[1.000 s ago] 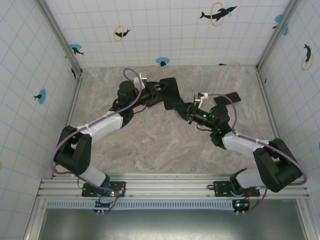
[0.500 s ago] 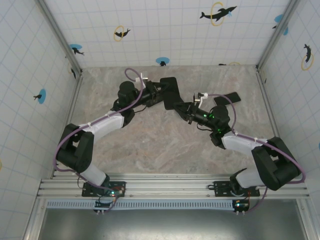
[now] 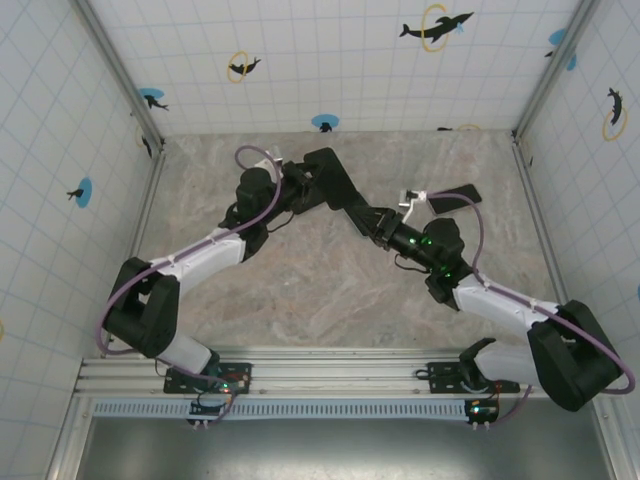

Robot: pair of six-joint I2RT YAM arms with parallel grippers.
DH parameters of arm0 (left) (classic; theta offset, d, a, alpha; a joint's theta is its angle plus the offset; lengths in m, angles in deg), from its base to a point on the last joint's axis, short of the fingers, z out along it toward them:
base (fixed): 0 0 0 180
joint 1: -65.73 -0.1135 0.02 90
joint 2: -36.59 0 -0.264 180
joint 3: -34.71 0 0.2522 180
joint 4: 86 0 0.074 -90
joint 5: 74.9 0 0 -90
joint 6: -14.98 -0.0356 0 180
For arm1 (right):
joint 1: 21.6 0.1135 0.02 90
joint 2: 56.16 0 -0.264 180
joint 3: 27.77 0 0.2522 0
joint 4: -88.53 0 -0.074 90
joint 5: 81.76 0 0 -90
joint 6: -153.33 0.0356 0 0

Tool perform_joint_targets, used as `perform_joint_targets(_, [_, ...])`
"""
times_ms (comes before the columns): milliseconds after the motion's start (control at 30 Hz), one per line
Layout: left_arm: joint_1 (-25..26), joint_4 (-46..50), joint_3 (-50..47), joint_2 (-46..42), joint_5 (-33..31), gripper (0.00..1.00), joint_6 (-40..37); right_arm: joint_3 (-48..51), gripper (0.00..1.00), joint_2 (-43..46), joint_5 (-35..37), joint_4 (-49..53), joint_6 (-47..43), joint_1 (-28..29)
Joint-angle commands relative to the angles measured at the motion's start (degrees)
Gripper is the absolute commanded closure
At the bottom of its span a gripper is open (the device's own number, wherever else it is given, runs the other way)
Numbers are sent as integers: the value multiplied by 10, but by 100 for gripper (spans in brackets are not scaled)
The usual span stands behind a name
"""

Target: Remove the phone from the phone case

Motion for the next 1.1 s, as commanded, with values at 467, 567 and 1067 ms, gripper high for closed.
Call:
perform_joint_targets(467, [41,-43,4,-19,-70,100,27,-27,66,-82,30,-130,-10,41])
perform_joint_targets(567, [45,-43,4,-18,-69,100,27,-33,69,-89,29,-137,-9,41])
perform_joint_targets(1067, [48,-43,7,-23,-66,100,35,-47,86,-92,13,-94,-48,41])
